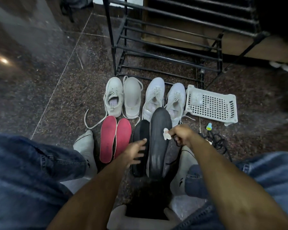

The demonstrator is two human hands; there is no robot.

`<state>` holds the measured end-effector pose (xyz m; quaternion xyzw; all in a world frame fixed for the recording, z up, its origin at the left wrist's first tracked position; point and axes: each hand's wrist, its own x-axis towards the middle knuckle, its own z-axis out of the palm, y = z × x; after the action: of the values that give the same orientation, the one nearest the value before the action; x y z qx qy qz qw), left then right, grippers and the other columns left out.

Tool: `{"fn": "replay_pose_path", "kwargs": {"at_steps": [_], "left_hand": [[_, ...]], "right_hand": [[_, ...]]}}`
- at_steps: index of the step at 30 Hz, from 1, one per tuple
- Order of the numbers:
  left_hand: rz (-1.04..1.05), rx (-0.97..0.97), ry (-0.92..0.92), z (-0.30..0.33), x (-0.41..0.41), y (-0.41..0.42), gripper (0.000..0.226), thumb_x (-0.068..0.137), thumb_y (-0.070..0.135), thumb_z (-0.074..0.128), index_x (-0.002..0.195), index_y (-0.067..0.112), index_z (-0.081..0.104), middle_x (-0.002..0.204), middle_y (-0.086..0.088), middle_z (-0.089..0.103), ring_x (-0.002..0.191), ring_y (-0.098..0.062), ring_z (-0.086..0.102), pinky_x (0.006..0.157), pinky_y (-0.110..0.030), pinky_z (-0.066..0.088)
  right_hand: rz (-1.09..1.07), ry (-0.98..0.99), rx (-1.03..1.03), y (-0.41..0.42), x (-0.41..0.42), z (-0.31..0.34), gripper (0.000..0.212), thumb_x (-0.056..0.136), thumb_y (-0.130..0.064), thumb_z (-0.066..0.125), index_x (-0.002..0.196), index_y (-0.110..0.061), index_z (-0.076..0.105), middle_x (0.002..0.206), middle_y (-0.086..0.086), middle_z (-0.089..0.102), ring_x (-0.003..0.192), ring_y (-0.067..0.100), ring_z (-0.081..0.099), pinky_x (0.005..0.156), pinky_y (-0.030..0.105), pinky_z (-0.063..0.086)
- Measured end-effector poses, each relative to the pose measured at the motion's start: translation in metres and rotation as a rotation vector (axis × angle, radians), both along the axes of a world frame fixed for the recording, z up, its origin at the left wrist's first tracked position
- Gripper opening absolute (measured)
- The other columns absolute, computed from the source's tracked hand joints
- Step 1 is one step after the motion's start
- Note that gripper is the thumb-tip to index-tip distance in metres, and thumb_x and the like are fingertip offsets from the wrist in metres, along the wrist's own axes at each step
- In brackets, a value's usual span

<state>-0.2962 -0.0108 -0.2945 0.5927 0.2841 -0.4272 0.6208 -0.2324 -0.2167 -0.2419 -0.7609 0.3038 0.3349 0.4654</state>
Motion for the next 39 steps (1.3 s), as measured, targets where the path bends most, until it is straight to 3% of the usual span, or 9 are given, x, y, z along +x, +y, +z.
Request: {"fn": "replay_pose_path", "kwargs": {"at_steps": [5, 9, 13, 17, 21, 27, 31, 34, 39], "left_hand": [[0.26, -0.675, 0.121, 0.029, 0.002, -0.005, 0.071, 0.083, 0.065, 0.048, 0.126, 0.011, 0.064, 0.125, -0.014, 0.065, 0.104, -0.033, 0.067, 0.084, -0.043, 0.055], [0.255, -0.934, 0.065, 0.046, 0.012, -0.008, 0.079, 0.081, 0.062, 0.056, 0.132, 0.003, 0.057, 0.128, -0.019, 0.06, 0.096, -0.037, 0.068, 0.082, -0.047, 0.055], [0.325, -0.88, -0.026, 0.05, 0.023, -0.008, 0.07, 0.088, 0.06, 0.048, 0.132, 0.005, 0.055, 0.121, -0.017, 0.057, 0.083, -0.032, 0.068, 0.066, -0.038, 0.057], [0.435, -0.838, -0.069, 0.06, 0.028, -0.008, 0.062, 0.092, 0.06, 0.042, 0.108, 0.009, 0.073, 0.103, -0.015, 0.069, 0.088, -0.032, 0.066, 0.073, -0.043, 0.054], [0.481, -0.854, -0.103, 0.075, 0.033, -0.012, 0.06, 0.095, 0.054, 0.041, 0.102, 0.006, 0.075, 0.1, -0.015, 0.072, 0.088, -0.028, 0.069, 0.08, -0.041, 0.055], [0.537, -0.879, -0.134, 0.08, 0.041, -0.008, 0.073, 0.091, 0.052, 0.051, 0.142, 0.0, 0.044, 0.134, -0.022, 0.049, 0.124, -0.037, 0.052, 0.111, -0.046, 0.037], [0.567, -0.865, -0.131, 0.08, 0.04, -0.009, 0.063, 0.092, 0.052, 0.048, 0.122, -0.001, 0.063, 0.122, -0.023, 0.06, 0.116, -0.033, 0.058, 0.112, -0.044, 0.036], [0.588, -0.882, -0.13, 0.081, 0.038, -0.012, 0.054, 0.092, 0.046, 0.047, 0.098, 0.0, 0.073, 0.096, -0.017, 0.071, 0.09, -0.026, 0.069, 0.09, -0.037, 0.053], [0.584, -0.902, -0.183, 0.09, 0.038, -0.005, 0.063, 0.092, 0.048, 0.047, 0.129, -0.001, 0.057, 0.121, -0.025, 0.062, 0.118, -0.035, 0.057, 0.111, -0.044, 0.037]], "right_hand": [[-0.131, -0.11, 0.184, 0.008, 0.01, 0.039, 0.002, 0.086, -0.005, 0.06, 0.086, -0.006, 0.059, 0.058, 0.001, 0.048, 0.041, 0.009, 0.031, 0.036, 0.018, 0.024], [-0.001, -0.253, 0.109, 0.021, 0.011, 0.055, 0.008, 0.083, -0.003, 0.068, 0.076, -0.008, 0.067, 0.067, 0.002, 0.06, 0.049, 0.011, 0.044, 0.042, 0.02, 0.031], [0.339, -0.652, -0.22, 0.032, 0.012, 0.065, 0.012, 0.079, -0.032, 0.079, 0.072, -0.025, 0.072, 0.087, -0.013, 0.057, 0.08, 0.01, 0.057, 0.07, 0.029, 0.044], [0.607, -0.692, -0.164, 0.048, -0.002, 0.086, 0.01, 0.082, -0.038, 0.075, 0.079, -0.03, 0.071, 0.092, -0.012, 0.064, 0.076, 0.015, 0.066, 0.073, 0.043, 0.056], [0.705, -0.794, -0.453, 0.065, -0.016, 0.088, 0.015, 0.088, -0.032, 0.068, 0.101, -0.028, 0.073, 0.099, -0.009, 0.07, 0.09, 0.015, 0.064, 0.078, 0.028, 0.049], [0.93, -0.837, -0.268, 0.078, -0.054, 0.093, 0.017, 0.088, -0.015, 0.064, 0.099, -0.02, 0.075, 0.103, -0.01, 0.067, 0.088, 0.014, 0.064, 0.078, 0.036, 0.054], [0.932, -0.946, -0.358, 0.08, -0.042, 0.095, 0.023, 0.087, -0.011, 0.059, 0.099, -0.023, 0.076, 0.098, -0.01, 0.066, 0.087, 0.016, 0.064, 0.081, 0.037, 0.052], [0.803, -0.919, -0.539, 0.081, -0.017, 0.104, 0.022, 0.091, -0.017, 0.058, 0.104, -0.027, 0.074, 0.105, -0.011, 0.065, 0.097, 0.017, 0.062, 0.079, 0.026, 0.039], [0.974, -0.931, -0.235, 0.087, -0.047, 0.106, 0.017, 0.085, -0.013, 0.065, 0.095, -0.021, 0.077, 0.095, -0.011, 0.068, 0.087, 0.015, 0.065, 0.08, 0.036, 0.053]]}}
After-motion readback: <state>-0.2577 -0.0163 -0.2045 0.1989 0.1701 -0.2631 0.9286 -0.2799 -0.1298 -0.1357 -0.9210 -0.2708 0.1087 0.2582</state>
